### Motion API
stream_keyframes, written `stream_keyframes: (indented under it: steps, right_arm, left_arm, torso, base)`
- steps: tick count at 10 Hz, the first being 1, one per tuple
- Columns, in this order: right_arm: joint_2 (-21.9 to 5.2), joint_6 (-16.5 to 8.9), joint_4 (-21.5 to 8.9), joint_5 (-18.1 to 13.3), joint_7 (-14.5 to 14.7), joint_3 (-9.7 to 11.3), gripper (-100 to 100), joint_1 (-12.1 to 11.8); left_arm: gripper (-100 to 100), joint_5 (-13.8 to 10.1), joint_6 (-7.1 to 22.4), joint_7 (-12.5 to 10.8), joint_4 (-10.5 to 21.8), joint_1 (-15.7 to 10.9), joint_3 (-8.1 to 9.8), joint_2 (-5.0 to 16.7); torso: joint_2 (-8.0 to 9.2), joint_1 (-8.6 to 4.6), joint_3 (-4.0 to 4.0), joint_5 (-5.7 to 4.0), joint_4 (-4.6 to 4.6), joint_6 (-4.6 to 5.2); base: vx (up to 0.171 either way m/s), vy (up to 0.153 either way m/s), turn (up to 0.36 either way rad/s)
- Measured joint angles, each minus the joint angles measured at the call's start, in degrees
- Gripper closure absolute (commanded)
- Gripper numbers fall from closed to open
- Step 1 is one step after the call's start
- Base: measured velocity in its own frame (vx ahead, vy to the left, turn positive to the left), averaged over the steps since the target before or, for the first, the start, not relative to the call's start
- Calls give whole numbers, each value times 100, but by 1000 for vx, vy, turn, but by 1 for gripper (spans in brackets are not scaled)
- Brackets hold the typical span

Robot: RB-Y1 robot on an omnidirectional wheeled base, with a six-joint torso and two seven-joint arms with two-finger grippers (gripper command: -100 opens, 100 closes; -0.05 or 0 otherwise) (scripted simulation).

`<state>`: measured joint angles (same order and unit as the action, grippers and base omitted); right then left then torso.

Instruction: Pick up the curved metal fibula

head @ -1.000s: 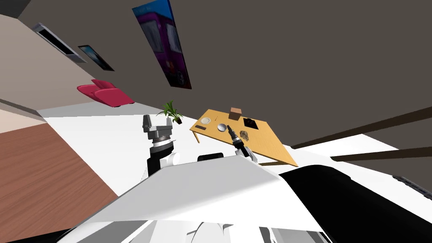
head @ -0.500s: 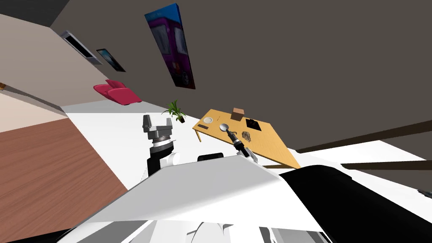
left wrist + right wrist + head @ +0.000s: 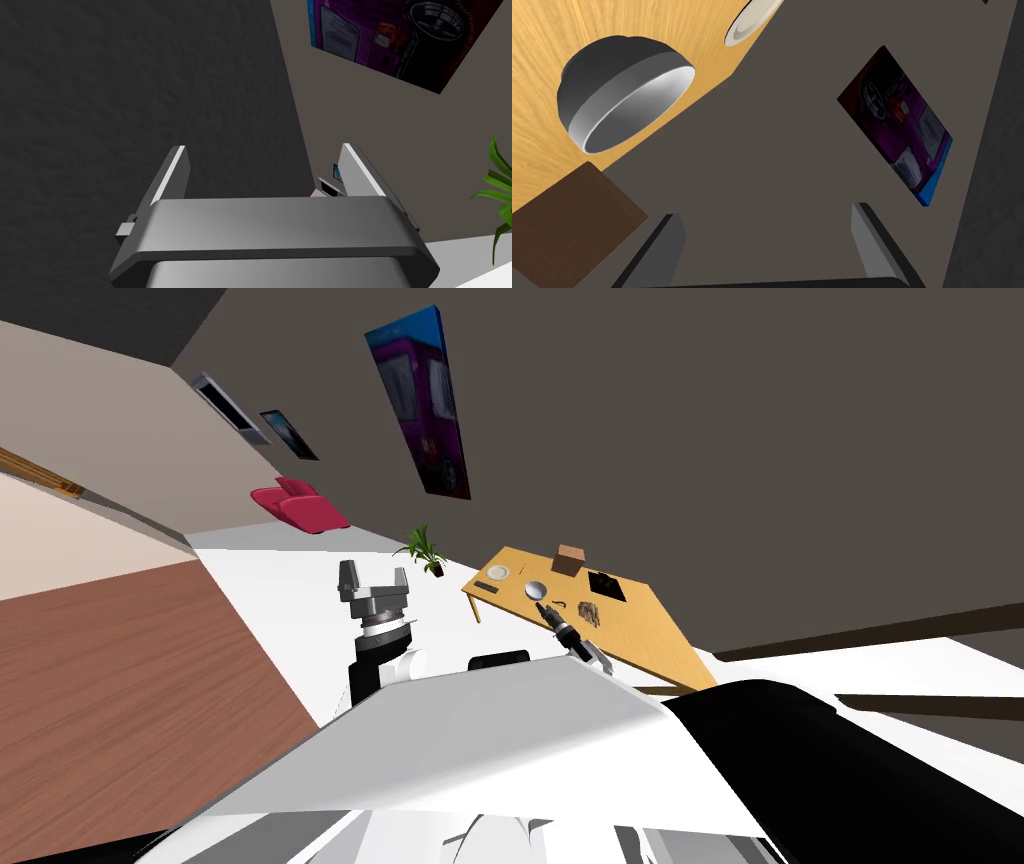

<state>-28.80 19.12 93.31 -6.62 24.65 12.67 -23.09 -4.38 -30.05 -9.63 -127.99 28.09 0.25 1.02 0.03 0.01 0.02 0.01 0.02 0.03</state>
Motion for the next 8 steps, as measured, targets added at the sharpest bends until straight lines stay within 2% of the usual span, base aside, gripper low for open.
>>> stream_keyframes:
  steps: [4,5,6,8]
  right_arm:
    - [-386,64,-755,-207,321,153,-100,188]
    - [-521,-40,-840,-297,419,218,-100,198]
    - [-570,-9,-1091,-345,495,247,-100,260]
    - [-880,-66,-1384,-575,714,366,-100,285]
  left_arm:
    - [0,0,0,0,0,0,0,0]
    - [0,0,0,0,0,-1,-1,0]
    - [0,0,0,0,0,0,0,0]
    - [0,0,0,0,0,0,-1,0]
  torso:
    - [2,4,1,1,0,0]
    - [0,8,0,2,0,-3]
    - [0,5,0,1,0,1]
    - [-1,10,0,3,0,-2]
  base:
    - [-10,29,114]
    - [-6,27,74]
    - [-9,34,157]
    - [-3,40,155]
